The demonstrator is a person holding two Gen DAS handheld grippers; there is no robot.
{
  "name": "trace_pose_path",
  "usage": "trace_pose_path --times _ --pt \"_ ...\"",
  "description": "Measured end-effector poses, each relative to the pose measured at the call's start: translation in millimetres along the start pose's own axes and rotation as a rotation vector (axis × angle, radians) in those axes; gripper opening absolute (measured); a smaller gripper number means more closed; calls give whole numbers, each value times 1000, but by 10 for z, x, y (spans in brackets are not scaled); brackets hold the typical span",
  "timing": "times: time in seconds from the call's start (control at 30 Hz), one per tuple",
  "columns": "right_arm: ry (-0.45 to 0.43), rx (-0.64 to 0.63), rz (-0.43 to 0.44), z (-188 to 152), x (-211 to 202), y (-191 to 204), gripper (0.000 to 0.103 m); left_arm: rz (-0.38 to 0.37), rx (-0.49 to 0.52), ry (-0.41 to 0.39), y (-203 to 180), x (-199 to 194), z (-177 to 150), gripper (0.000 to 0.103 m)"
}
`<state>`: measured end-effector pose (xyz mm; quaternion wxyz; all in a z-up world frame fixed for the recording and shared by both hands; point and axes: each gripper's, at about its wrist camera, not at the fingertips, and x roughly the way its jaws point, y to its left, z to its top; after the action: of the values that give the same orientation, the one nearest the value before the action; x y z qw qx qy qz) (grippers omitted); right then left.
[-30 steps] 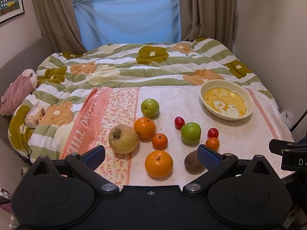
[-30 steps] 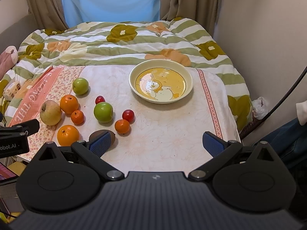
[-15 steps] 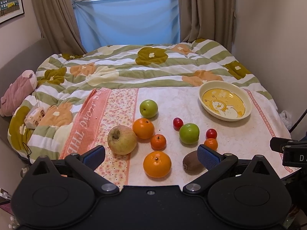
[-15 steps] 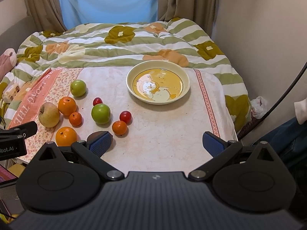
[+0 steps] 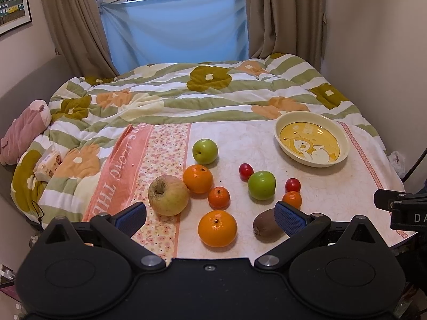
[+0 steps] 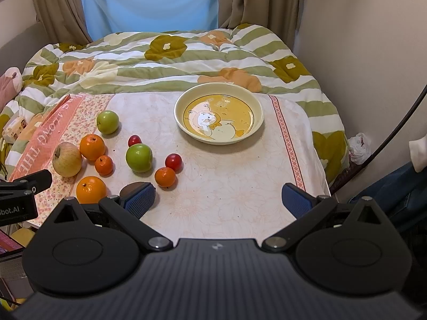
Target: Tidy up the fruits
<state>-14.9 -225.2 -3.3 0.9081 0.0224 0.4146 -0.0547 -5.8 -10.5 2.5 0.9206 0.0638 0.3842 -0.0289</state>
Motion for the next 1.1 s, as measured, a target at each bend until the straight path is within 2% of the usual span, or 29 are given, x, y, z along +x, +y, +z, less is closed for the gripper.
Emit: trace_pose_path --times 1.1 --pt "-4 -6 5 -7 -22 25 103 9 3 -13 19 -32 -22 103"
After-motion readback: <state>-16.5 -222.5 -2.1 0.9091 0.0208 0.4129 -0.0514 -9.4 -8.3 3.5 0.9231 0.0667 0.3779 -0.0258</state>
